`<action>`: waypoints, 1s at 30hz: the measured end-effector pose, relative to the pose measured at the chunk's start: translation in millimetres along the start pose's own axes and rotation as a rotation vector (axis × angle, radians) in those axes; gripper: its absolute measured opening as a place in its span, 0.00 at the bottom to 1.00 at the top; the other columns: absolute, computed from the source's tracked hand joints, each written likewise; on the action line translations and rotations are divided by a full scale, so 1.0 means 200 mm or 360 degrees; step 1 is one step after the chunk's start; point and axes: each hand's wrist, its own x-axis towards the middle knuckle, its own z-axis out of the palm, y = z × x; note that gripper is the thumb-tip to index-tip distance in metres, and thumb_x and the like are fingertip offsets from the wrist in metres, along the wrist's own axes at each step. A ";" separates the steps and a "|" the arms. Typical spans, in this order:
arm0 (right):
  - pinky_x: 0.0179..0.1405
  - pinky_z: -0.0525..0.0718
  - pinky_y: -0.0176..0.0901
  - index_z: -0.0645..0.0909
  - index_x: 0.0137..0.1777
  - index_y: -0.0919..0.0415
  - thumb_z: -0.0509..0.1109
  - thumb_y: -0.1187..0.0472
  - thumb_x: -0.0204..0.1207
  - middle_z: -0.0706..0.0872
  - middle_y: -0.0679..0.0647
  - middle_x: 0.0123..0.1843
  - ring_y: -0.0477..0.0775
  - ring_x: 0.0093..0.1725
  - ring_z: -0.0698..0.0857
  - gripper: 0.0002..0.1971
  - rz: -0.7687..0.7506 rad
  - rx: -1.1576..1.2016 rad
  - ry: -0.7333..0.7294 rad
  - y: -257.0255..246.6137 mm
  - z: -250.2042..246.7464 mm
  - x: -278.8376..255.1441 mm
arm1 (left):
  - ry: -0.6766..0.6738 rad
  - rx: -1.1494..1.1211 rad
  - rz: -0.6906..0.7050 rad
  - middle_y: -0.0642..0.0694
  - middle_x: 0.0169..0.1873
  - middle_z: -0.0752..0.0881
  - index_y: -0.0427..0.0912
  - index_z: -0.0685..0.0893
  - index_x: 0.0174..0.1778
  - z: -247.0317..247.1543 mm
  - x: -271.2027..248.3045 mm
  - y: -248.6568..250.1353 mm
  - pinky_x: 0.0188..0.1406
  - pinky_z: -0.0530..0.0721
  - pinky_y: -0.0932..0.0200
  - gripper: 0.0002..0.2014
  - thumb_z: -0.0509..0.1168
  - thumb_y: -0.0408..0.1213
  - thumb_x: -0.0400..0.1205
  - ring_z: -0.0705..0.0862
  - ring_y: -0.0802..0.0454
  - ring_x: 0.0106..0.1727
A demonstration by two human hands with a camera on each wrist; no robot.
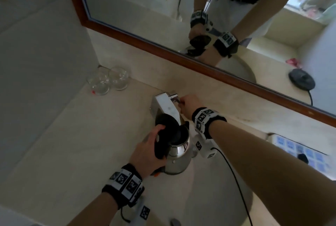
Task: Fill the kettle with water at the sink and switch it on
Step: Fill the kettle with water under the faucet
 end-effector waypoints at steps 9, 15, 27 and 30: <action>0.56 0.86 0.55 0.86 0.59 0.60 0.59 0.60 0.86 0.91 0.63 0.53 0.65 0.52 0.88 0.14 -0.0087 0.0018 -0.0023 0.07 -0.05 0.07 | 0.0016 -0.0130 0.0008 0.57 0.30 0.81 0.72 0.55 0.68 -0.02 0.07 -0.01 0.25 0.75 0.74 0.46 0.75 0.33 0.66 0.81 0.61 0.26; 0.54 0.86 0.54 0.85 0.61 0.58 0.60 0.63 0.83 0.89 0.63 0.54 0.63 0.51 0.87 0.13 -0.0068 0.0169 0.0020 0.09 -0.03 0.04 | 0.0019 -0.0122 -0.0018 0.48 0.33 0.86 0.72 0.54 0.67 -0.02 0.07 0.01 0.26 0.78 0.67 0.46 0.74 0.32 0.66 0.82 0.55 0.26; 0.43 0.80 0.49 0.82 0.61 0.58 0.56 0.59 0.86 0.87 0.63 0.53 0.64 0.47 0.85 0.14 -0.0094 0.0016 0.0083 0.21 -0.04 -0.02 | 0.0111 -0.0029 -0.0021 0.43 0.32 0.87 0.65 0.56 0.70 0.00 0.08 0.09 0.31 0.87 0.50 0.45 0.75 0.33 0.65 0.85 0.49 0.29; 0.39 0.75 0.46 0.81 0.63 0.57 0.55 0.56 0.87 0.86 0.60 0.50 0.60 0.42 0.80 0.15 -0.0099 -0.0029 0.0125 0.22 -0.03 -0.03 | 0.0119 -0.0019 -0.0024 0.42 0.33 0.87 0.65 0.56 0.70 0.01 0.08 0.10 0.32 0.88 0.48 0.45 0.75 0.32 0.65 0.86 0.47 0.29</action>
